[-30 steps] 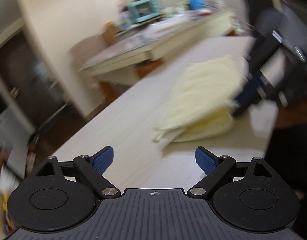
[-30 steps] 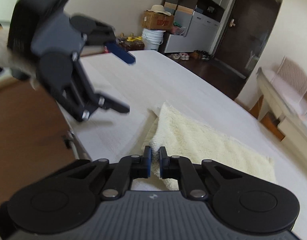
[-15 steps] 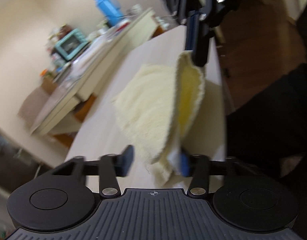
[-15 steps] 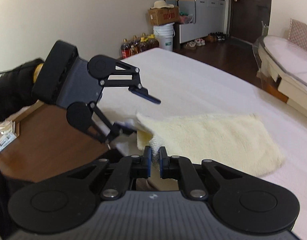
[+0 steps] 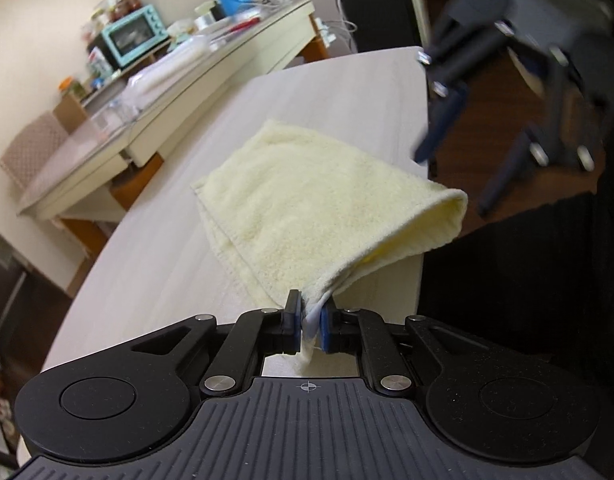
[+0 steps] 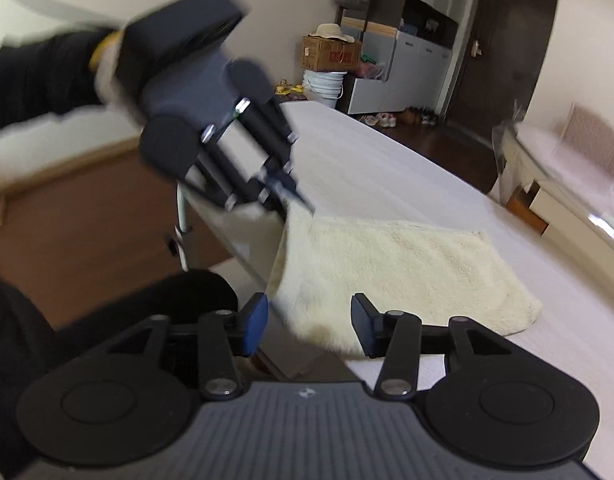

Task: Fold towel
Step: 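Lift the towel end with both grippers and fold it over onto itself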

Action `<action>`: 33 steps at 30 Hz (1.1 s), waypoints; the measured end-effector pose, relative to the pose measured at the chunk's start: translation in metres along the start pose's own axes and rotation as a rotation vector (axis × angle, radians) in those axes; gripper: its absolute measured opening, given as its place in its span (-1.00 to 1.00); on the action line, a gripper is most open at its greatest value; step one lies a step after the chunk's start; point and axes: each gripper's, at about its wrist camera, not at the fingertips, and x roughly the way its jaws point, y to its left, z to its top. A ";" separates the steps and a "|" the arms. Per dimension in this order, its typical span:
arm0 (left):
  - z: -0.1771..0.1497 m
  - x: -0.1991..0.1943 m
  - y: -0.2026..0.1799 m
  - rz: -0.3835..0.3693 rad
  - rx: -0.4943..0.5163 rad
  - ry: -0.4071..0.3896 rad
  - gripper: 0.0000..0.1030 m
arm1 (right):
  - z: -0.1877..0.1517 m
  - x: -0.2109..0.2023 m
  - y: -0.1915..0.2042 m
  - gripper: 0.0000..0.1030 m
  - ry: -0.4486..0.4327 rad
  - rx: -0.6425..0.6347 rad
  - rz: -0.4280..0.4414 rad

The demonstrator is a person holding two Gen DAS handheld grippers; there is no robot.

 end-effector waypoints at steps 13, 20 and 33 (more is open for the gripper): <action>0.011 -0.013 -0.004 -0.010 -0.016 0.024 -0.82 | -0.015 0.032 0.062 -0.71 -0.032 -0.275 -0.279; 0.022 -0.030 -0.023 -0.010 0.056 0.053 -0.82 | -0.005 -0.002 0.019 -0.84 -0.045 -0.067 -0.074; 0.107 0.035 0.051 0.076 0.114 0.051 -0.78 | -0.008 0.012 -0.160 -0.84 -0.099 0.504 0.010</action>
